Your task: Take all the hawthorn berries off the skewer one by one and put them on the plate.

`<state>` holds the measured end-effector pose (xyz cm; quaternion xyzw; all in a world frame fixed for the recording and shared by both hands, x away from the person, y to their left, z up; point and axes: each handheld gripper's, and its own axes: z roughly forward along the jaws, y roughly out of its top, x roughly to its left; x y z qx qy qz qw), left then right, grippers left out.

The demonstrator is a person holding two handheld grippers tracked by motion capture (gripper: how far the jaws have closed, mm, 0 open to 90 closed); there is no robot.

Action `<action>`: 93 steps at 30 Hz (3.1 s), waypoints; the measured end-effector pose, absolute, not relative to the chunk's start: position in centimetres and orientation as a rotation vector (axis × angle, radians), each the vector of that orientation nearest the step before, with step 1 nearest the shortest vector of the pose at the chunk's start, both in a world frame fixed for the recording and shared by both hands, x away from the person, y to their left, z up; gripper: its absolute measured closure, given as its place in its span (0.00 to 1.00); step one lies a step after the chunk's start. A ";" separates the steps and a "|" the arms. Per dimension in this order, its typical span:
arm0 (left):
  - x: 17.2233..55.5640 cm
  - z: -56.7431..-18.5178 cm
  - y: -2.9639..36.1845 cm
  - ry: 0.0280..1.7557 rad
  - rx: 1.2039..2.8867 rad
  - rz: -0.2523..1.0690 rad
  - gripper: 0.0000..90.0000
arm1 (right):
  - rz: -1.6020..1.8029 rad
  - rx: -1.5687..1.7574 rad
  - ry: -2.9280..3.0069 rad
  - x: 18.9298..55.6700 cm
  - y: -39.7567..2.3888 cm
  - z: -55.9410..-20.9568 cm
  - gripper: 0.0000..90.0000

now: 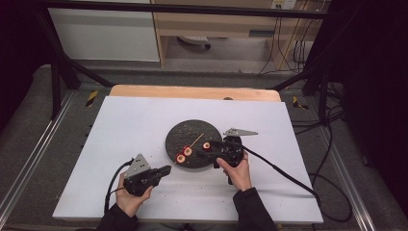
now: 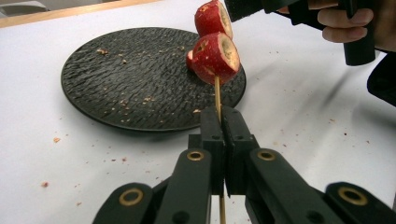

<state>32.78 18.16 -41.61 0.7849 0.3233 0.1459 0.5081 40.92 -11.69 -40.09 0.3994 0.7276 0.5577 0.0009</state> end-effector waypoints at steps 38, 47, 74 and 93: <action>32.1 -41.5 16.9 0.717 1.903 0.355 0.98 | 1.964 1.247 2.318 41.0 -11.3 -40.1 0.72; 32.0 -41.3 17.7 0.722 1.892 0.361 0.98 | 1.969 1.291 2.233 42.3 -12.6 -38.7 0.72; 32.7 -40.9 20.2 0.807 1.843 0.397 0.98 | 1.727 1.414 2.254 45.3 -11.2 -41.9 0.72; 32.8 -41.0 20.0 0.807 1.852 0.397 0.98 | 1.544 1.358 2.401 44.4 -9.2 -44.3 0.64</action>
